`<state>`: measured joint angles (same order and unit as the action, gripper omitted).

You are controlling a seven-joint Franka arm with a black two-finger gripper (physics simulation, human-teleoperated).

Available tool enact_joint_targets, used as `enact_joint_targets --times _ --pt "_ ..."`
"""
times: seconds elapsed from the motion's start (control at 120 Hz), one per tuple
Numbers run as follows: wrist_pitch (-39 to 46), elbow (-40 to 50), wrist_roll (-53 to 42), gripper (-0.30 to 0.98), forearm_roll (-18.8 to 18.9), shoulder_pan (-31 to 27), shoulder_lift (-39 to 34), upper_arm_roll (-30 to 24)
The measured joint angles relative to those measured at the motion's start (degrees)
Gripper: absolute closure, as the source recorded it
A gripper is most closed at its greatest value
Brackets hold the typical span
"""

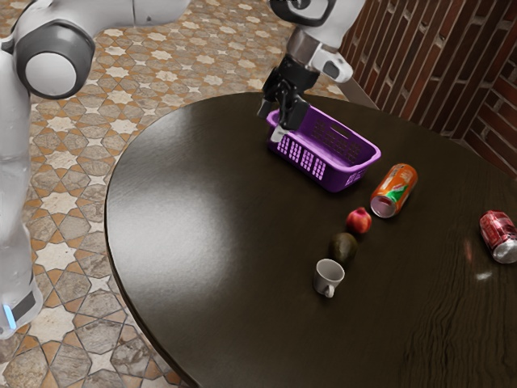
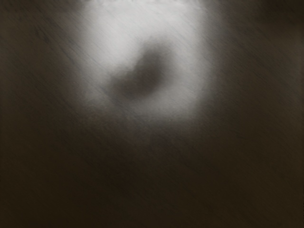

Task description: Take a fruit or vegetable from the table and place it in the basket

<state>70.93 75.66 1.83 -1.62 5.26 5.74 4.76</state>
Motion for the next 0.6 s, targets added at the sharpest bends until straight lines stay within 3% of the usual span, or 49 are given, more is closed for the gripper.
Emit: enact_joint_targets --times 0.283,0.408,0.6 --pt "10.1 -0.6 2.0 0.0 -0.7 -0.1 0.0 -0.4" --pt "11.9 -5.8 11.7 0.01 -1.1 2.8 3.0 -1.3" --pt "12.8 -6.4 29.4 0.02 -0.9 2.1 4.0 -1.0"
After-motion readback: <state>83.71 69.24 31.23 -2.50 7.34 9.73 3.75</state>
